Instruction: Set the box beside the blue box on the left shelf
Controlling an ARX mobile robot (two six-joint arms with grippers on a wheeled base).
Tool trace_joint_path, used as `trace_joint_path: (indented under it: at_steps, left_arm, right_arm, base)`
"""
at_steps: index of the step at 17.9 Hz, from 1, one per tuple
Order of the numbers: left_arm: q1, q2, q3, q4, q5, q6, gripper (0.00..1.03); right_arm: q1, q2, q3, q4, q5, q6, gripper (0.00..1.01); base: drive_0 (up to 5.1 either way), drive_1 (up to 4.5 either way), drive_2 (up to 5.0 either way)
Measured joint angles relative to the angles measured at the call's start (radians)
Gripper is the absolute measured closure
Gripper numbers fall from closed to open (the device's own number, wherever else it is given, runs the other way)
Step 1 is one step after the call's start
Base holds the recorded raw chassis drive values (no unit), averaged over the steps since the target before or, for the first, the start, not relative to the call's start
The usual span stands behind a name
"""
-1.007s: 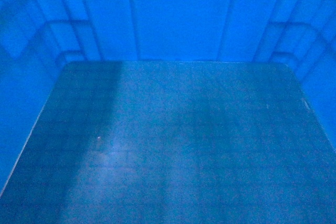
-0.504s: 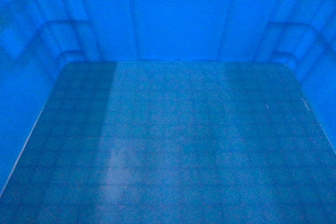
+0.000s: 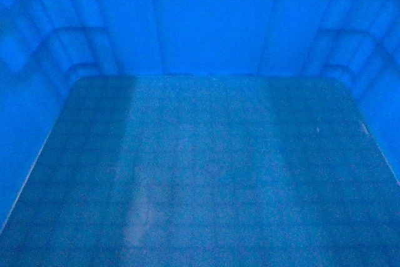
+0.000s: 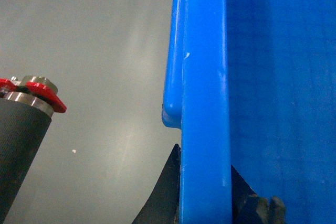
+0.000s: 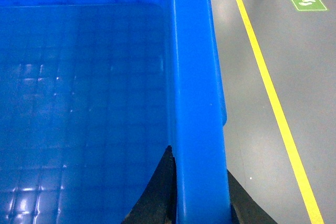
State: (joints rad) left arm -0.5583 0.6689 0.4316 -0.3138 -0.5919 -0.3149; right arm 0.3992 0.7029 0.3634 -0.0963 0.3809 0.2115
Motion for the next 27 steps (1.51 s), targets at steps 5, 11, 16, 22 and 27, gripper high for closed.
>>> trace_joint_path:
  at_steps: [5,11,16,22,27]
  left_arm:
    - [0.000,0.003,0.000,0.006,0.000,0.001,0.94]
    - [-0.001,0.003,0.000,0.003,0.000,0.000,0.94]
    - [-0.001,0.003,0.000,0.008,0.000,0.000,0.94]
    - [-0.001,0.003,0.000,0.008,0.000,0.000,0.94]
    - [-0.001,0.003,0.000,0.009,0.000,0.000,0.94]
  right_arm:
    - [0.000,0.002,0.000,0.001,0.000,-0.001,0.91]
    - [0.000,0.002,0.000,0.000,0.000,-0.002,0.91]
    - [0.000,0.002,0.000,0.003,0.000,-0.002,0.91]
    - [0.000,0.002,0.000,0.002,0.000,-0.002,0.91]
    - [0.000,0.002,0.000,0.003,0.000,-0.002,0.91]
  base:
    - [-0.6,1.85,-3.1]
    - [0.1,4.27,-4.0]
    - [-0.1,4.02,-4.3]
    - [0.0,4.16,-4.2]
    - [0.0,4.22,-4.1]
